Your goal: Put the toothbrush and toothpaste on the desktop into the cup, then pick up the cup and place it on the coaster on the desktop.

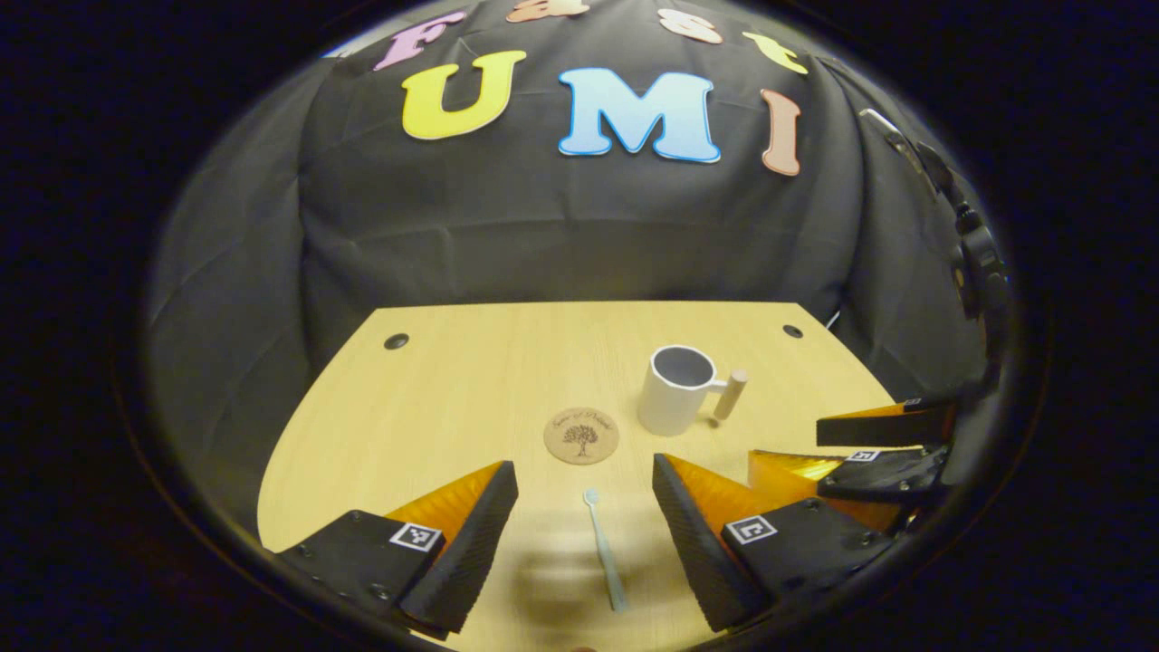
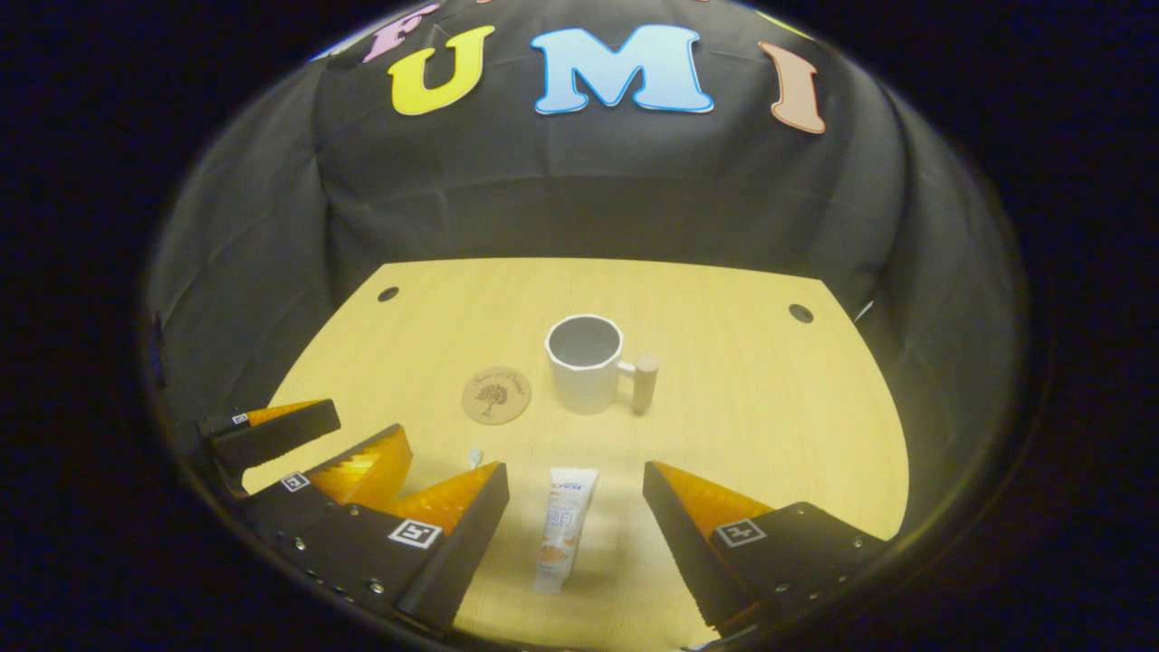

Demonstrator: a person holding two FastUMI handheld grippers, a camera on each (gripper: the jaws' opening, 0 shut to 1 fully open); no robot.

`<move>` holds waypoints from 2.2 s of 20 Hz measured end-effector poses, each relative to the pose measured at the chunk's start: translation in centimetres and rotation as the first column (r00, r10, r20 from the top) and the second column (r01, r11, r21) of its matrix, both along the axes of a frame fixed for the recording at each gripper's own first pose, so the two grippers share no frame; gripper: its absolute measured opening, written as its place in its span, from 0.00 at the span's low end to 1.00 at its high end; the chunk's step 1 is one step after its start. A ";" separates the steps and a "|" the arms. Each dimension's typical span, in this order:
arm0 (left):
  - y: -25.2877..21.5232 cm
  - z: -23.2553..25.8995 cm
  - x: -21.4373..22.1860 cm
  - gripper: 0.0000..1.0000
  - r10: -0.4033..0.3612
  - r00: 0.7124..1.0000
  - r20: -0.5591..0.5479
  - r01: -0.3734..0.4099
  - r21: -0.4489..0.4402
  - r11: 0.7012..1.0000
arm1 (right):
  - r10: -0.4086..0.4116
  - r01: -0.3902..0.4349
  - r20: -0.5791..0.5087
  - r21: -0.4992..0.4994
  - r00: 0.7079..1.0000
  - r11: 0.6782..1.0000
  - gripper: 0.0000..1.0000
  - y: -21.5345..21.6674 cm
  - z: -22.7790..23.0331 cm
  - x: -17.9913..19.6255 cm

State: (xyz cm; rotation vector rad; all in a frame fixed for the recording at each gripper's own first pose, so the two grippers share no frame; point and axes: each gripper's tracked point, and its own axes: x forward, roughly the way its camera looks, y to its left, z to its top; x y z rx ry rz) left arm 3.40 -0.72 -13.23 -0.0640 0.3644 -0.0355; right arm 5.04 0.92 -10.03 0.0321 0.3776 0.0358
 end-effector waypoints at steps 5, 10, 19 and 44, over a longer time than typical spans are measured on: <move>-0.3 -4.6 0.4 0.99 -0.018 0.991 -0.136 0.015 -0.020 1.000 | -0.001 0.003 -0.102 0.015 0.995 1.000 0.94 0.2 -2.8 1.0; -0.3 -8.3 0.8 0.96 -0.033 0.974 -0.223 0.028 -0.028 0.999 | 0.010 -0.007 -0.213 0.017 0.977 1.000 0.95 0.3 -6.2 1.7; -1.2 -13.9 1.3 1.00 -0.074 0.915 -0.396 0.042 -0.088 0.995 | 0.012 -0.001 -0.368 0.031 0.930 1.000 0.95 0.1 -10.4 2.5; -0.6 -17.8 2.1 0.75 -0.003 0.841 -0.541 0.017 0.022 1.000 | -0.047 0.041 -0.536 -0.024 0.843 0.999 0.48 -1.3 -15.0 3.2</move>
